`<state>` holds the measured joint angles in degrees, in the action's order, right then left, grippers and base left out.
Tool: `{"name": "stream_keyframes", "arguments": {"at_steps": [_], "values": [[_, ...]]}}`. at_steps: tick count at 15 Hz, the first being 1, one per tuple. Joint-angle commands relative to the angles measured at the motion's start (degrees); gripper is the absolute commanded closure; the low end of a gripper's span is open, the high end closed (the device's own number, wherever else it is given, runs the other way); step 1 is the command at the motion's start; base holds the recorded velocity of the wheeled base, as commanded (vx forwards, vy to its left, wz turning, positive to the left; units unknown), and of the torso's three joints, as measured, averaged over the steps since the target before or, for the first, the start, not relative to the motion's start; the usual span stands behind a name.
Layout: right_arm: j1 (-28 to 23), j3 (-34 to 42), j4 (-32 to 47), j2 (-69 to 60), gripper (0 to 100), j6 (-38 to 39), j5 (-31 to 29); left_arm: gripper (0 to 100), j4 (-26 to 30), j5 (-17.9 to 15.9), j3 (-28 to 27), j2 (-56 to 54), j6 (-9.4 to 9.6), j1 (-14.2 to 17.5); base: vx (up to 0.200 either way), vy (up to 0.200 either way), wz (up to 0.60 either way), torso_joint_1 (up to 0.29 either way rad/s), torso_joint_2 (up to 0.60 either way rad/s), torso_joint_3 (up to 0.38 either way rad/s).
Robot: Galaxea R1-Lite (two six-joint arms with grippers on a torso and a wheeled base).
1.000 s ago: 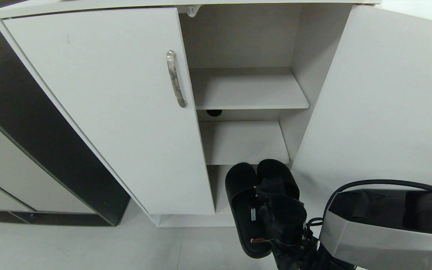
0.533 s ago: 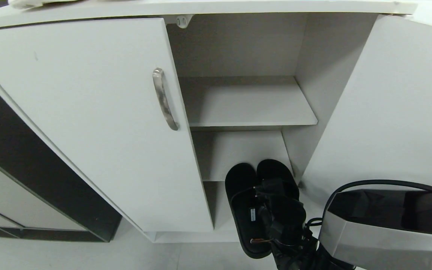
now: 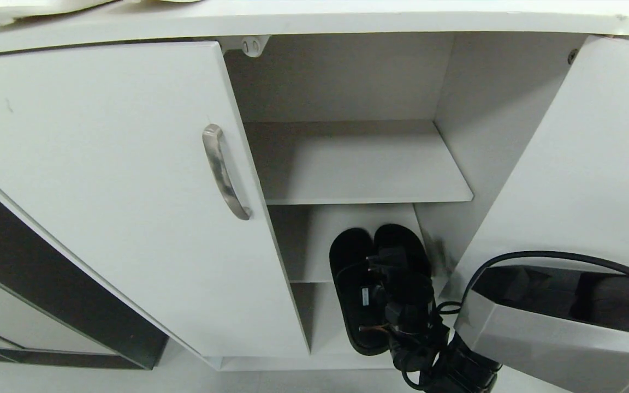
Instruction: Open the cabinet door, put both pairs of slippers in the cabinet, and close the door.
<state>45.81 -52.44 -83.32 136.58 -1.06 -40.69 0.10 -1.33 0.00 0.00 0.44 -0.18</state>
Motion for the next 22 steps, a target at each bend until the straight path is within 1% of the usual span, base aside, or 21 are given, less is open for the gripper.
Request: {"name": "stream_keyframes", "arguments": {"at_steps": [1,11,15,22], "values": [[-1.08,-4.77,1.5,2.11,100,0.01,0.09,100,-0.01,0.01,0.0,0.09,0.0,0.01,0.0,0.0,0.0,0.0,0.0,0.0],[-3.8,-17.52,11.96,3.43,100,0.01,0.44,100,-0.01,0.1,0.0,0.09,0.0,0.01,0.0,0.0,0.0,0.0,0.0,0.0],[-3.8,-22.35,14.86,4.31,100,0.01,0.44,100,-0.01,0.1,0.0,0.09,0.0,0.01,0.0,0.0,0.0,0.0,0.0,0.0],[-3.98,-25.08,15.3,5.71,100,-0.08,0.44,100,-0.01,0.1,0.0,0.09,0.0,0.01,0.0,0.0,0.0,0.0,0.0,0.0]]}}
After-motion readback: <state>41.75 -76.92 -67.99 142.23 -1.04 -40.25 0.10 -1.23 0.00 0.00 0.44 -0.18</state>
